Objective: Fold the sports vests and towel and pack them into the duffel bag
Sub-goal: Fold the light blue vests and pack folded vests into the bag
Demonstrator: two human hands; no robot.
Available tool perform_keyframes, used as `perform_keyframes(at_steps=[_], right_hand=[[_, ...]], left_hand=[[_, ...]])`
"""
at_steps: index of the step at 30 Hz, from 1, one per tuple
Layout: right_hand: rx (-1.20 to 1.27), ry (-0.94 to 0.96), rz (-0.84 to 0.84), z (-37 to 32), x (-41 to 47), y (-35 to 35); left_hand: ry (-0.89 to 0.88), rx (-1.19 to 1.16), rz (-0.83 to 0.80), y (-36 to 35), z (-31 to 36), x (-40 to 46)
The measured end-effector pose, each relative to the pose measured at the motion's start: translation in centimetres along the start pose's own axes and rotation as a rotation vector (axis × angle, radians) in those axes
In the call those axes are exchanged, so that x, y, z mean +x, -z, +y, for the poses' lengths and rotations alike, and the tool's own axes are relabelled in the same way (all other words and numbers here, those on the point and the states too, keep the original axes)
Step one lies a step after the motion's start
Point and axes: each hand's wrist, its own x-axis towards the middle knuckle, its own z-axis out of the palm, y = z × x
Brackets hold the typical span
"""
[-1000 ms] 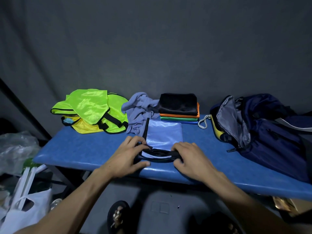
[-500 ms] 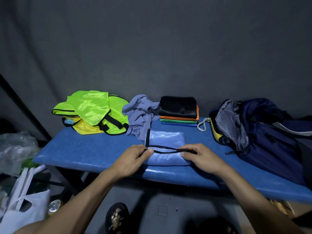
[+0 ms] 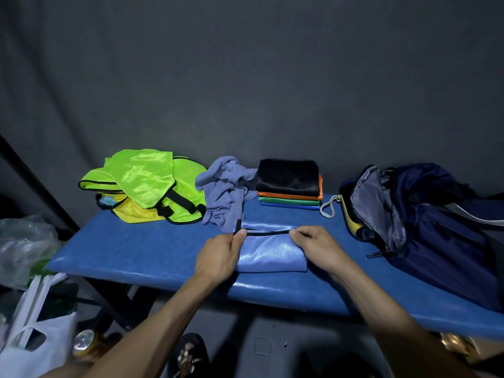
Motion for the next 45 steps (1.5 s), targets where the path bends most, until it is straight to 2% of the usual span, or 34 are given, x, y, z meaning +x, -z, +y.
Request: perform_keyframes(at_steps=[7,11,14,20,23,30,34,40,45], right_hand=[[-0.422,0.188,0.167,0.6,2.1,-0.9],[-0.609,0.286,0.171,1.9,3.2,-1.5],[-0.604,0.302,0.191,3.1,3.8,-1.8],[-0.439,0.366,0.217,3.8,4.2,-2.0],[-0.390,0.376,0.243,4.0,4.3,-2.2],[-0.320,0.322,0.270,3.9,4.8,-2.7],[-0.364,0.246,0.241,3.3,5.1,-3.0],[-0.390,0.187,0.224,2.8,6.0,-2.6],[-0.630,0.265,0.170,1.5,6.2,-2.1]], left_hand=[[0.064,0.149,0.034,-0.3,0.6,1.3],[0.077,0.161,0.015,-0.1,0.8,1.7],[0.004,0.191,0.008,0.8,-0.1,2.3],[-0.375,0.143,-0.096,3.4,-2.0,4.1],[-0.435,0.163,-0.076,3.2,-2.2,4.7],[-0.493,0.090,-0.130,3.0,-1.2,6.1],[-0.389,0.014,-0.196,2.5,-0.6,7.2],[-0.279,-0.010,-0.074,1.4,-0.4,7.9],[-0.297,0.030,-0.022,0.7,-0.7,7.0]])
